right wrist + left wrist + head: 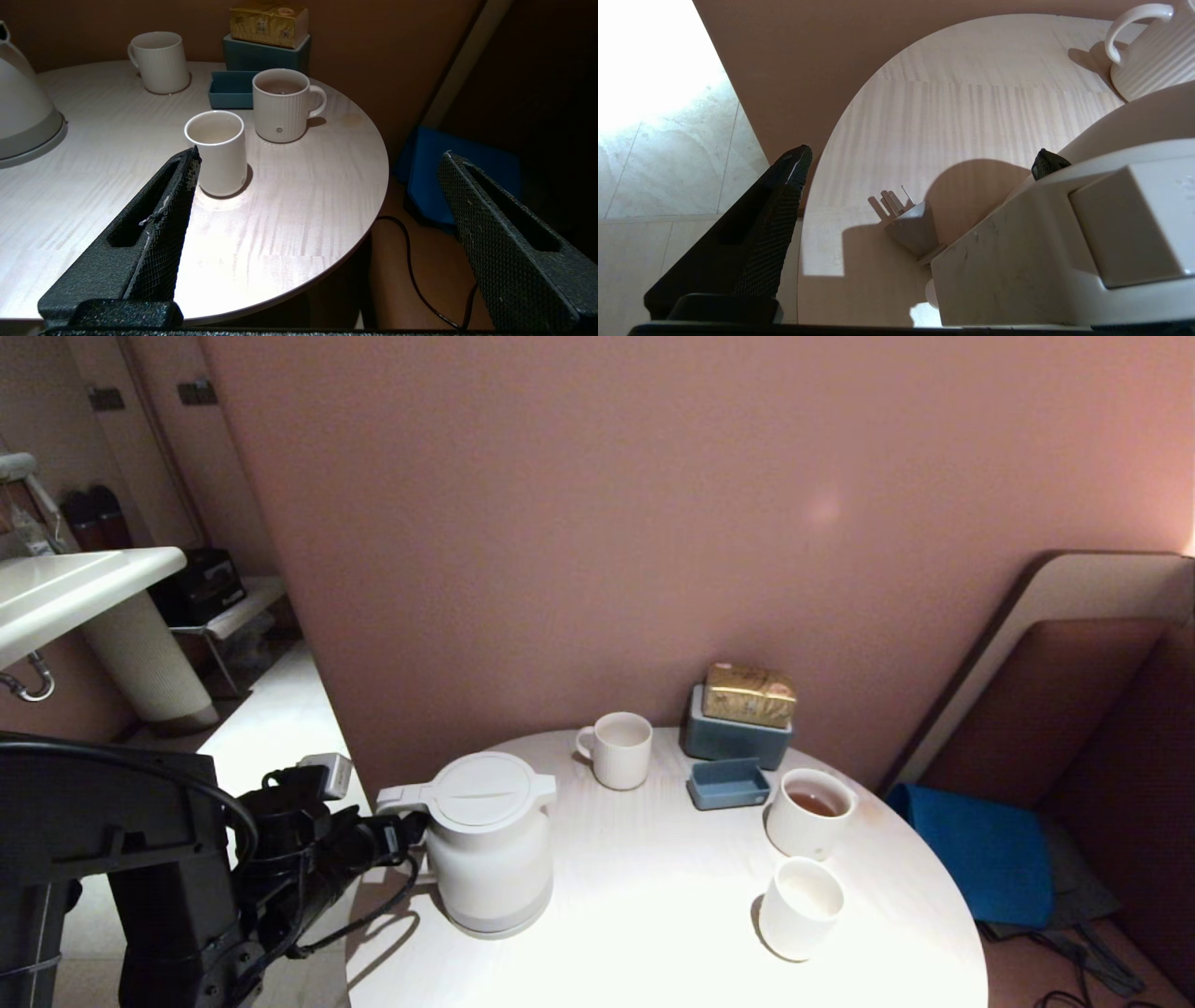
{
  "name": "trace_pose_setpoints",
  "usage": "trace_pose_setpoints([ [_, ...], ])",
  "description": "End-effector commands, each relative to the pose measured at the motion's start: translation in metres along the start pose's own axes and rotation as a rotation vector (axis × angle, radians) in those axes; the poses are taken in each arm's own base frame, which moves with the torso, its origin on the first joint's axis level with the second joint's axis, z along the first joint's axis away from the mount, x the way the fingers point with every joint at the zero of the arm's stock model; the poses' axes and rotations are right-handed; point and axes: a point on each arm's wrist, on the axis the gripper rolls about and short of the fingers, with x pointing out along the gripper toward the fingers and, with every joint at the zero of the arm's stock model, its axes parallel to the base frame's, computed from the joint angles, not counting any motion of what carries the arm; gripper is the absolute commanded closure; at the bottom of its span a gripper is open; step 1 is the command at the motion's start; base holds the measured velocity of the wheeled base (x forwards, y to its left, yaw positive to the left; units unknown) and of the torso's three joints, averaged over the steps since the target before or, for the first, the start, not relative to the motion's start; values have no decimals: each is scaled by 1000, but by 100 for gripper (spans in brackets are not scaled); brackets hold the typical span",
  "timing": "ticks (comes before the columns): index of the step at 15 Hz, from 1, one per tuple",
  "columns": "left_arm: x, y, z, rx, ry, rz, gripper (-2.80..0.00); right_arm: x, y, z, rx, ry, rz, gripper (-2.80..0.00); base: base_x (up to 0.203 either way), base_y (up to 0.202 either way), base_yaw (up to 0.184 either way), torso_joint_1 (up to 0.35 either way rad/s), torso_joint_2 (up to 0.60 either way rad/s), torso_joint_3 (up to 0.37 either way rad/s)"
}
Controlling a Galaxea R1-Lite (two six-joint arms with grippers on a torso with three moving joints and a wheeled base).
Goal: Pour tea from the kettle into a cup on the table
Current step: Pick up the kettle
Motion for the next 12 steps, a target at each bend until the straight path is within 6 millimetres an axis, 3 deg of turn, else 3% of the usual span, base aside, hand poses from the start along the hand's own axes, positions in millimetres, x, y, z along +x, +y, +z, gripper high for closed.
trace_pose_setpoints([
  [1, -2, -1, 7, -3, -53, -9, -280, 0, 0, 0, 0, 1, 0, -280, 0, 0, 0, 0, 0, 0],
  [5, -4, 0, 6, -3, -47, 3, -280, 0, 0, 0, 0, 1, 0, -280, 0, 0, 0, 0, 0, 0],
  [6, -4, 0, 6, -4, -48, 8, 0, 0, 0, 0, 0, 1, 2, -280, 0, 0, 0, 0, 0, 0],
  [12, -5, -1, 8, 0, -58, 15, 0, 0, 0, 0, 0, 2, 0, -280, 0, 0, 0, 0, 0, 0],
])
